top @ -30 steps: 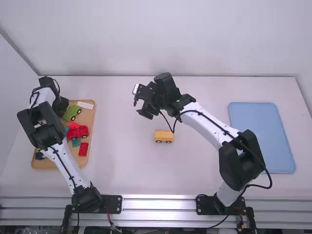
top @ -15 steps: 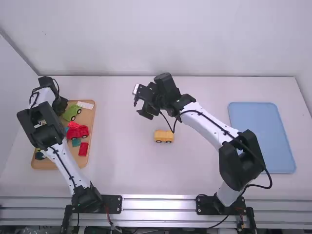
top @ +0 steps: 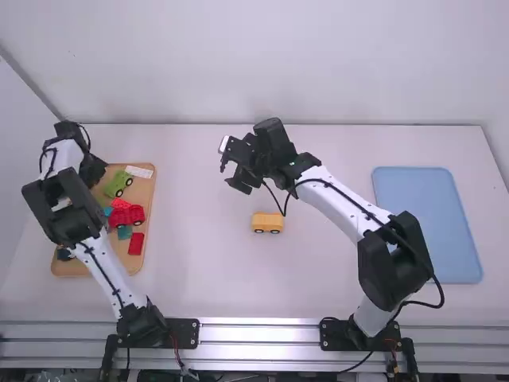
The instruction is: Assemble lego blocks to make yellow taxi
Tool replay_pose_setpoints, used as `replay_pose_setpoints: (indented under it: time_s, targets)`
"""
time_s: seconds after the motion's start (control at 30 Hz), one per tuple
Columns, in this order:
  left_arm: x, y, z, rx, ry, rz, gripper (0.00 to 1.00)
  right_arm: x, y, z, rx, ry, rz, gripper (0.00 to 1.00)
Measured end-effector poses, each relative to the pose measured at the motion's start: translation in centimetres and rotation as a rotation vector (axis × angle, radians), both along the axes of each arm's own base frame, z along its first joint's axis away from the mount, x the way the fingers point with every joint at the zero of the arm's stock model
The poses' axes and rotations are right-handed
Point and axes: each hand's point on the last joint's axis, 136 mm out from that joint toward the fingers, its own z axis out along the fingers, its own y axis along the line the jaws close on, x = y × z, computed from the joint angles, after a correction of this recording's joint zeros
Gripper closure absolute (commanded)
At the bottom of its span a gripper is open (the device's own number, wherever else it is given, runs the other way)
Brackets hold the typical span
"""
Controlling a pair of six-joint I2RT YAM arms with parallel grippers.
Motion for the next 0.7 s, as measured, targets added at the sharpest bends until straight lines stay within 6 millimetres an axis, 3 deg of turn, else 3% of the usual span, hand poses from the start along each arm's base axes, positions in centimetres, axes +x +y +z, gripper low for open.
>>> replay_pose_setpoints:
  time_s: [0.03, 0.07, 0.17, 0.2, 0.3, 0.37, 0.4, 0.47, 0.5, 0.57, 0.63, 0.7]
  targets:
    - [0.1, 0.0, 1.9, 0.025, -0.036, -0.009, 0.80, 0.0, 0.0, 0.0, 0.000, 0.000, 0.001, 0.01]
    - [0.1, 0.0, 2.6, 0.034, -0.047, -0.015, 0.80, 0.0, 0.0, 0.0, 0.000, 0.000, 0.000, 0.01]
    - [-0.1, -0.9, 9.3, 0.139, -0.199, -0.074, 0.82, 0.2, -0.1, 0.0, 0.004, 0.002, -0.007, 0.01]
    - [-0.1, -1.1, 9.8, 0.146, -0.215, -0.083, 0.82, 0.2, -0.2, 0.1, 0.006, 0.001, -0.008, 0.01]
    - [0.0, -4.6, 14.8, 0.224, -0.424, -0.254, 0.84, 1.3, -1.0, 0.6, 0.043, 0.014, -0.046, 0.01]
    - [0.0, -6.8, 15.9, 0.242, -0.506, -0.365, 0.93, 1.6, -1.4, 0.8, 0.066, 0.027, -0.050, 0.01]
    - [-0.1, -9.3, 16.3, 0.248, -0.580, -0.488, 0.98, 1.8, -1.8, 1.0, 0.093, 0.045, -0.044, 0.01]
    - [-0.2, -13.1, 16.5, 0.248, -0.687, -0.661, 0.98, 1.8, -2.3, 1.4, 0.139, 0.075, -0.015, 0.01]
    - [-0.6, -16.4, 16.4, 0.242, -0.765, -0.797, 0.98, 1.6, -2.7, 1.8, 0.179, 0.101, 0.020, 0.01]
    - [-1.7, -22.1, 16.0, 0.220, -0.882, -1.025, 0.94, 0.9, -3.0, 2.8, 0.257, 0.146, 0.093, 0.01]
    - [-2.6, -26.0, 15.9, 0.208, -0.959, -1.180, 0.90, 0.3, -3.3, 3.5, 0.309, 0.172, 0.146, 0.01]
    - [-3.9, -31.9, 16.2, 0.203, -1.092, -1.410, 0.90, -0.8, -3.7, 4.7, 0.385, 0.213, 0.227, 0.01]
